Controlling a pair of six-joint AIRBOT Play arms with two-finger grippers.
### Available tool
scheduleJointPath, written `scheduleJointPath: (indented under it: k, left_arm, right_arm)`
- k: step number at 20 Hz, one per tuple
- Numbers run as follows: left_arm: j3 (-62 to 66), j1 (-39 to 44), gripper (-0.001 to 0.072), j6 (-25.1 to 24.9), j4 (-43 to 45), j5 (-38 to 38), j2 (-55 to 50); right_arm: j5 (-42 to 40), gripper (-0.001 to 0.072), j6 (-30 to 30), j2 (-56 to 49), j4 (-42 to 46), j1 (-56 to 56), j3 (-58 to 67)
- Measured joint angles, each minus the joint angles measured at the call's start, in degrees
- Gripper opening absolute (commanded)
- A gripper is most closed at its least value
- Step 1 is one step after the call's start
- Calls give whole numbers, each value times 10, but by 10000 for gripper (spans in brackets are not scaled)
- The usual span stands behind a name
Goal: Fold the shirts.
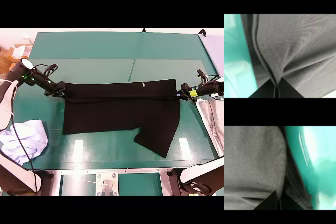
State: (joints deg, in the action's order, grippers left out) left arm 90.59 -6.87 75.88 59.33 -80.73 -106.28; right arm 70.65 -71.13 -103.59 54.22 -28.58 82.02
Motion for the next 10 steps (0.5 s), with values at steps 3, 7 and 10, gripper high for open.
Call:
scheduleJointPath:
  k: [3, 7, 10]
  left_arm:
    - [0, 0, 33, 29, 2, -14, 0]
    - [0, 0, 532, 63, 4, -28, 0]
    - [1, -1, 532, 85, 3, -56, 3]
  right_arm:
    - [0, 119, -3, 0, 0, 0, -1]
    - [5, 274, -12, 0, 2, -1, 3]
    - [33, 263, -33, 9, 2, -11, 12]
